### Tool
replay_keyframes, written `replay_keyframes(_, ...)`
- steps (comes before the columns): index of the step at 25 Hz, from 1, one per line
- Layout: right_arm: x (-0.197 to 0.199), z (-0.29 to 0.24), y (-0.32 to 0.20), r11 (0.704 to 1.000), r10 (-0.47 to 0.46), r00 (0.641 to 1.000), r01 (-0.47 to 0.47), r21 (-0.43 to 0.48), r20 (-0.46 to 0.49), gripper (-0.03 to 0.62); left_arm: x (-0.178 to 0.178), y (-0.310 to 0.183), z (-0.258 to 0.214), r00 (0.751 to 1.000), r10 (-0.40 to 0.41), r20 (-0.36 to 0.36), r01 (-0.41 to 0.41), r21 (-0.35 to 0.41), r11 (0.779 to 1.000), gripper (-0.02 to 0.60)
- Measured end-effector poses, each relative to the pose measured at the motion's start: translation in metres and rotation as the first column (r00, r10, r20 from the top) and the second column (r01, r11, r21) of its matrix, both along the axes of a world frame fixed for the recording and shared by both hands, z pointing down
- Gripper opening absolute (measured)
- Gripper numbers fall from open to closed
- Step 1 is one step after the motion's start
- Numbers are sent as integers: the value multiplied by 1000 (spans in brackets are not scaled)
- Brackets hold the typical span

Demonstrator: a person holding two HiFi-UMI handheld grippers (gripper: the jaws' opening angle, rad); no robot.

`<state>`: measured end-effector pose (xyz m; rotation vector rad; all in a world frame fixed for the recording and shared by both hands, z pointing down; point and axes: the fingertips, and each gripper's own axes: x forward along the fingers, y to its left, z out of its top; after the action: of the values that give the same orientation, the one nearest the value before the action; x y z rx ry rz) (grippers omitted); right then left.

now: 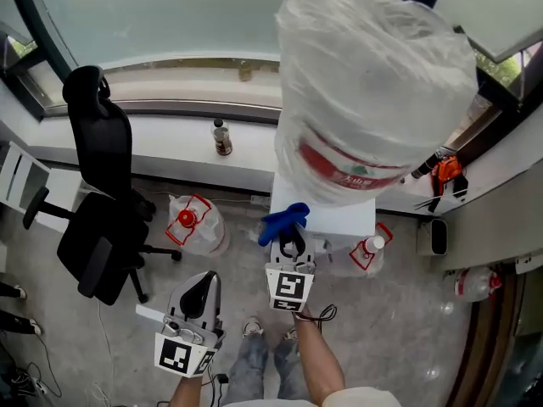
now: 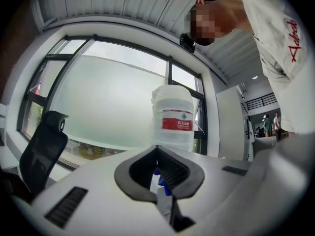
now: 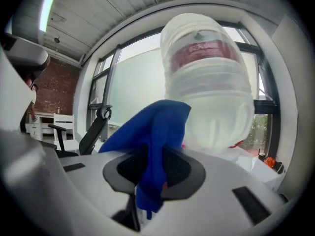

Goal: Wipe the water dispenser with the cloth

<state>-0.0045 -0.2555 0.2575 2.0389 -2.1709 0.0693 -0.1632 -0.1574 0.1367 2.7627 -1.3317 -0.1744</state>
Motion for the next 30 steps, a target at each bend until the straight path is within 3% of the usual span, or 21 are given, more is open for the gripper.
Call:
replay_keyframes(5, -57, 10, -7, 997, -74, 997, 74, -37, 17, 95, -53, 1, -8, 998, -70, 11, 70, 3, 998, 11)
replay_keyframes(9, -74, -8, 7, 997, -75, 997, 75, -10, 9, 95, -71, 4, -6, 998, -69, 0, 69, -3, 998, 11)
replay_keyframes(19, 4, -63, 91, 996, 88, 996, -88, 18, -10, 95, -44, 34, -18, 1000, -9, -22, 9, -8, 1000, 11)
replay_keyframes(30, 56, -100, 281, 986, 162, 987, -163, 36, 21, 95, 7, 154, -31, 999, 37, 6, -37, -17, 999, 11)
